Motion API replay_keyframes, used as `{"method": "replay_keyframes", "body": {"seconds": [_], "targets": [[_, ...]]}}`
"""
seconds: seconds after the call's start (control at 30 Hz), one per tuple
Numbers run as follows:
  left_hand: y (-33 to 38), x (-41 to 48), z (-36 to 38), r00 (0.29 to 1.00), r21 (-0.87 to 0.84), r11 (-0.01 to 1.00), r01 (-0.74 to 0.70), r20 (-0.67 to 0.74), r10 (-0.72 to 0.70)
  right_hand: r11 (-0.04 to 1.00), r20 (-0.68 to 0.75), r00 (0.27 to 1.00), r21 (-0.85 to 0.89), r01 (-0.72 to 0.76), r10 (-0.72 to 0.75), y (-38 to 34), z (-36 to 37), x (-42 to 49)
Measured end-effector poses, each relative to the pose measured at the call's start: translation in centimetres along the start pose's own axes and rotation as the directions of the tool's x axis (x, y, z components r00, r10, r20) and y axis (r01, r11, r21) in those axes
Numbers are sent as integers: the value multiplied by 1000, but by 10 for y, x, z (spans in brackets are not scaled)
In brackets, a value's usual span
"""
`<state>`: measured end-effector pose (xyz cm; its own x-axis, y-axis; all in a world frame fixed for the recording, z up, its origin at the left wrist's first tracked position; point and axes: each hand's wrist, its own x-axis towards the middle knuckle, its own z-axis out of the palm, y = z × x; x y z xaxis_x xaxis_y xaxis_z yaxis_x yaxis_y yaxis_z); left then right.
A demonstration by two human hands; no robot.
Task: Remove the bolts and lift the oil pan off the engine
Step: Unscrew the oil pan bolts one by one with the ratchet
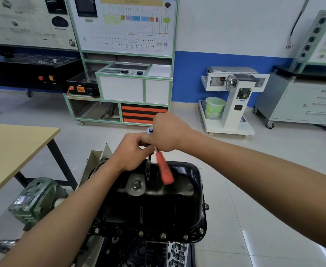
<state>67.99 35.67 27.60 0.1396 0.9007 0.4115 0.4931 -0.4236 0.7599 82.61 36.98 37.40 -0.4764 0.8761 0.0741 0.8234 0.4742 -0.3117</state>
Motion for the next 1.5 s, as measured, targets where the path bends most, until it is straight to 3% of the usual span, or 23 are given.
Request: {"method": "replay_keyframes", "body": {"seconds": [0.27, 0.43, 0.63, 0.83, 1.07, 1.23, 1.33, 1.4, 1.5], "targets": [[-2, 0, 1, 999, -40, 999, 27, 32, -26, 936, 210, 970, -298, 184, -124, -9, -18, 4], [0, 1, 1, 997, -37, 997, 62, 41, -61, 810, 170, 946, -488, 325, -277, -11, -22, 3], [3, 2, 0, 994, -16, 995, 98, 54, -97, 731, 199, 903, -533, 426, -380, -6, -27, 5], [1, 1, -2, 994, -36, 994, 102, 52, -100, 766, 274, 863, -400, 504, -425, 1, -25, 9], [-2, 2, 0, 991, -116, 985, 130, 51, -125, 814, 137, 943, -478, 330, -302, 5, -18, 7], [1, 1, -3, 995, -95, 993, 72, 79, -64, 968, 168, 980, -208, 138, -104, -2, -10, 5], [6, 0, -4, 995, -104, 993, 61, 88, -52, 995, 85, 996, -88, 35, -27, -2, -3, 4], [4, 1, -3, 995, -98, 992, 78, 67, -71, 998, 25, 1000, -67, 2, 0, -1, -2, 4], [-3, 3, -1, 996, -90, 993, 79, 47, -75, 989, 59, 997, -138, 52, -44, -2, -7, 4]]}}
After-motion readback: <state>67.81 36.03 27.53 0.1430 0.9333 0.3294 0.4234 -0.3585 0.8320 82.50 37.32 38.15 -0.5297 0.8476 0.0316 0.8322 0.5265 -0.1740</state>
